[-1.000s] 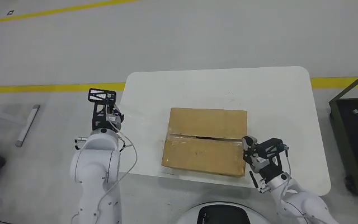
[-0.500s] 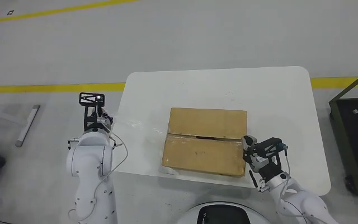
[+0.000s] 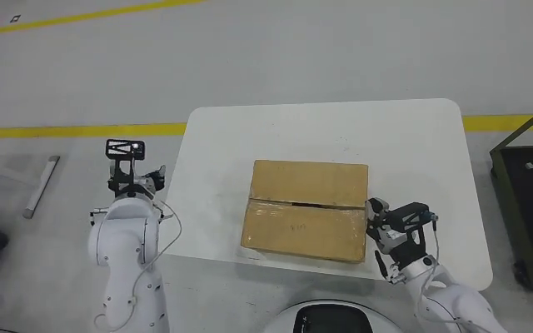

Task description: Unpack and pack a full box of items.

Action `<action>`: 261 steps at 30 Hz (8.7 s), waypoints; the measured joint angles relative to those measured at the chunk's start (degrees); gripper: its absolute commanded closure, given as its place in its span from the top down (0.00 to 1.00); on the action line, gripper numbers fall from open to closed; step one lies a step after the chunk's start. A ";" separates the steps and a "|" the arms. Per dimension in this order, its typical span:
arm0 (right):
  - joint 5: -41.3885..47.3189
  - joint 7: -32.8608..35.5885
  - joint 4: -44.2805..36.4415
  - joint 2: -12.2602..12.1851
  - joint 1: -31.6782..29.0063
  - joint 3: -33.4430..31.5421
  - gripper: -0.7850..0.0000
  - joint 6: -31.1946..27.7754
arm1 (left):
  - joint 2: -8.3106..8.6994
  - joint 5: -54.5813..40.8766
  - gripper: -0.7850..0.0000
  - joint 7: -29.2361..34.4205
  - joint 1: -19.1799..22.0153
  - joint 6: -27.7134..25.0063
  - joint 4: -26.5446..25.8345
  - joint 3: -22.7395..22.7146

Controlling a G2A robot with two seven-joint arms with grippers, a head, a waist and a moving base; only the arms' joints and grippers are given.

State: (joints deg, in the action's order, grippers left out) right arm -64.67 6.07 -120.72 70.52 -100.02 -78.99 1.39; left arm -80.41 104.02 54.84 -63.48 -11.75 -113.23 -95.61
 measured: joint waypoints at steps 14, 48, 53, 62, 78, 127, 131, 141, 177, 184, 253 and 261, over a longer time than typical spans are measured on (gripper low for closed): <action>4.81 -3.77 -1.62 -0.17 -6.89 -11.63 0.00 2.94 | -2.05 -15.76 1.00 5.81 -0.48 -9.80 -6.74 31.86; 7.26 -7.06 -1.46 0.71 -12.26 -16.10 0.00 1.70 | -2.76 12.89 0.86 -0.57 5.33 -14.51 9.86 45.49; 7.01 -6.68 -1.40 0.85 -11.73 -15.69 0.00 1.77 | -2.97 12.40 1.00 -0.46 5.17 -16.10 9.76 45.38; 6.56 -6.35 -1.25 1.08 -11.16 -15.25 0.00 1.95 | -3.59 12.74 1.00 -1.16 6.65 -18.02 10.84 46.19; 6.54 -5.88 -1.09 1.45 -10.76 -15.54 0.00 2.36 | -4.69 12.13 0.00 -3.05 9.13 -18.13 13.43 45.87; 9.26 -4.33 -2.09 2.57 -10.40 -17.05 0.00 3.01 | -10.94 -2.08 1.00 -9.52 32.10 -6.81 35.01 45.30; 9.36 -3.84 -2.30 2.62 -10.60 -17.25 0.00 2.74 | -11.89 -2.49 1.00 -8.75 34.00 -5.55 39.94 46.66; 22.82 -0.47 -2.84 2.88 -10.34 -18.89 0.00 -2.47 | -12.33 -1.14 1.00 -8.13 32.99 -5.12 37.68 46.40; 28.79 15.46 0.32 0.77 -6.62 -18.06 0.38 -28.99 | -6.32 5.01 1.00 -2.75 -6.91 -4.73 -8.84 23.58; 27.76 15.69 0.43 0.60 -6.29 -16.48 0.39 -27.47 | -6.32 5.01 1.00 -2.75 -6.91 -4.73 -8.84 23.58; 5.43 -12.10 -0.85 -1.21 -6.21 -19.53 0.93 -32.68 | -8.27 -3.63 1.00 15.57 5.32 -22.20 -2.40 42.99; 23.72 -9.78 -1.91 -1.25 -8.51 -25.32 0.79 -31.64 | -8.17 -4.55 1.00 16.00 5.71 -21.68 -2.13 45.50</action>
State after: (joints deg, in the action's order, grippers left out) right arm -40.95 -3.71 -122.63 69.27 -108.53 -104.32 -30.26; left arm -88.59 99.47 70.85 -57.76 -33.44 -115.36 -50.11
